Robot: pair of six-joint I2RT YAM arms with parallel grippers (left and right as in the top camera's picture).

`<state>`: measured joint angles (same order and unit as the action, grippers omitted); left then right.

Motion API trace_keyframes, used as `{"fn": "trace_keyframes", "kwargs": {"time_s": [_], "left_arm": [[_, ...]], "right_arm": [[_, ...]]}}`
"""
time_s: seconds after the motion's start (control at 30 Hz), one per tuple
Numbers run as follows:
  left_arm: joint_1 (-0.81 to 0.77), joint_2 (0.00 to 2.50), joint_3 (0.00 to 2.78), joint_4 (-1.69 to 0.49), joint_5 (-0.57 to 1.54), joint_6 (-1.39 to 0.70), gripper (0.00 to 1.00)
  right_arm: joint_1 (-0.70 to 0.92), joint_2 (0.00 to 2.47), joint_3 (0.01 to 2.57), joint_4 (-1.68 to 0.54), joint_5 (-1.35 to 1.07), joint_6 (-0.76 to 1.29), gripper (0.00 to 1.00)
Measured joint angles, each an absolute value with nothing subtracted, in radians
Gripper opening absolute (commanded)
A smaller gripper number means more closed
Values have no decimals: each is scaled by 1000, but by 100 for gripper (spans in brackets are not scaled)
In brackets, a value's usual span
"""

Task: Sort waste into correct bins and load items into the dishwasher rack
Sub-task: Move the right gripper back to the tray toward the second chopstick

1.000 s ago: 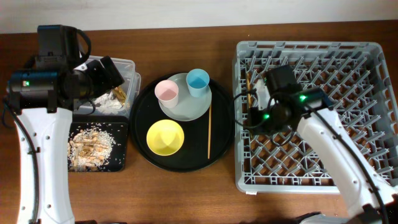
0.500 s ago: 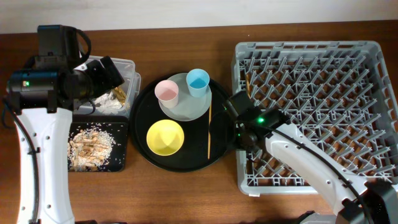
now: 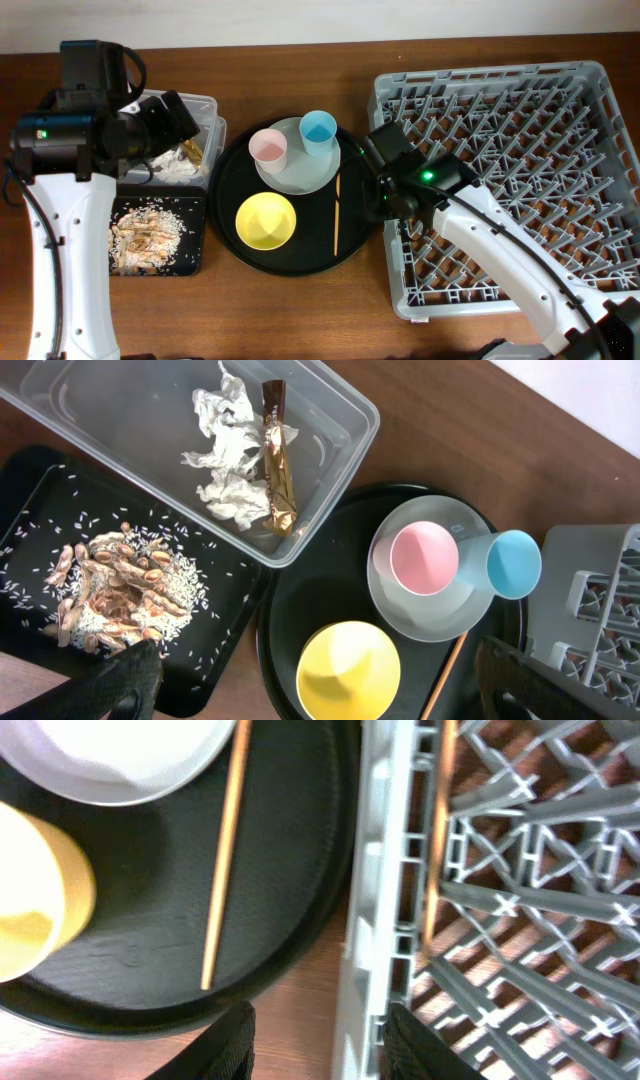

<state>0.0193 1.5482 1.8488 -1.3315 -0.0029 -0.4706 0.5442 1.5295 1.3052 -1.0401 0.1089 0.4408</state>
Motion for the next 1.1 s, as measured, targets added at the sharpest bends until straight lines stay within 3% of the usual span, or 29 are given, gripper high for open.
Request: {"fn": "trace_keyframes", "kwargs": {"time_s": [0.1,0.2,0.33,0.37,0.43,0.57,0.7,0.9,1.1], "left_arm": [[19,1548,1849,-1332,-3,-471,99],[19,1548,1849,-1332,-3,-471,99],[19,1548,1848,-1332,-3,-471,99],[19,1548,1848,-1332,-3,-471,99],[19,1548,1848,-1332,-3,-471,99],[19,1548,1849,-1332,-3,-471,99],[19,1548,1848,-1332,-3,-471,99],[19,1548,1848,-1331,-3,-471,99],[19,1548,1848,-1332,-3,-471,99]], "right_arm": [[544,1557,1253,-1002,141,448,41],[544,1645,1207,-960,160,464,27],[537,1679,1204,-955,188,472,16],[536,1680,1204,-951,195,472,8],[526,1681,1204,-945,204,480,4],[516,1681,1204,-946,190,478,7],[510,1681,1204,-947,183,456,31],[503,1699,1369,-1145,173,429,32],[505,1697,1550,-1229,-84,443,30]]}}
